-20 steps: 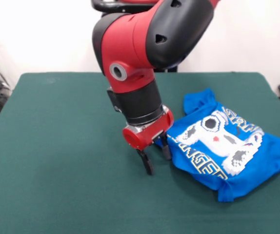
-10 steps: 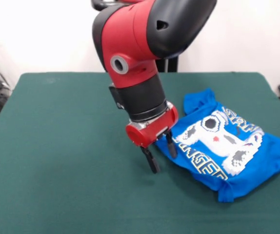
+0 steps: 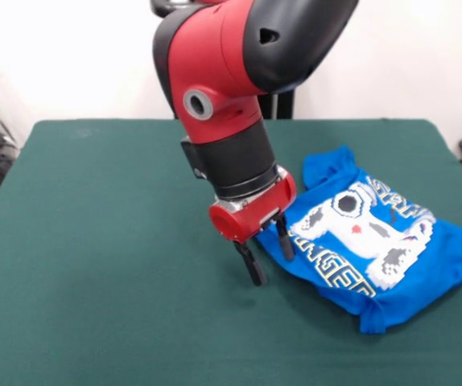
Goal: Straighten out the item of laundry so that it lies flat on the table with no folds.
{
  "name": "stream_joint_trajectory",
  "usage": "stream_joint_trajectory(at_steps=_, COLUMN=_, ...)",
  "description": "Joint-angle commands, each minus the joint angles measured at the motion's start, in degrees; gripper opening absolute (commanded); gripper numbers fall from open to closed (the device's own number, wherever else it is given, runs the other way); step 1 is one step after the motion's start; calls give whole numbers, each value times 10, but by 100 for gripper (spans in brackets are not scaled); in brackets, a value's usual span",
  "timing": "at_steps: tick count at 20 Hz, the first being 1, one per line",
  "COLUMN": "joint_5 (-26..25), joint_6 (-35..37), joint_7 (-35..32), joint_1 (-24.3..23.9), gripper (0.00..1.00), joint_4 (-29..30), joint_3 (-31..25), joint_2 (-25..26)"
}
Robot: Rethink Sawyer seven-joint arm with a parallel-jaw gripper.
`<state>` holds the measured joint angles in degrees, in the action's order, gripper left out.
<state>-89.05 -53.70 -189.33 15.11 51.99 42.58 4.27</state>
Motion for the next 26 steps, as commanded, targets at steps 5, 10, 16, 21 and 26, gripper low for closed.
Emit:
stream_joint_trajectory(at_steps=5, joint_5=31, joint_6=28, joint_7=41, joint_1=14, gripper=100, joint_4=19, joint_3=-101, joint_2=45)
stream_joint_trajectory(at_steps=10, joint_5=38, joint_6=30, joint_7=50, joint_1=11, gripper=100, joint_4=20, joint_3=-109, joint_2=41)
stream_joint_trajectory(at_steps=16, joint_5=53, joint_6=28, joint_7=74, joint_1=2, gripper=100, joint_4=29, joint_3=-122, joint_2=26)
stream_joint_trajectory(at_steps=21, joint_5=62, joint_6=40, joint_7=83, joint_1=1, gripper=100, joint_4=29, joint_3=-124, joint_2=26)
stream_joint_trajectory(at_steps=26, joint_5=57, joint_6=51, joint_7=74, joint_1=7, gripper=100, joint_4=23, joint_3=-118, joint_2=37)
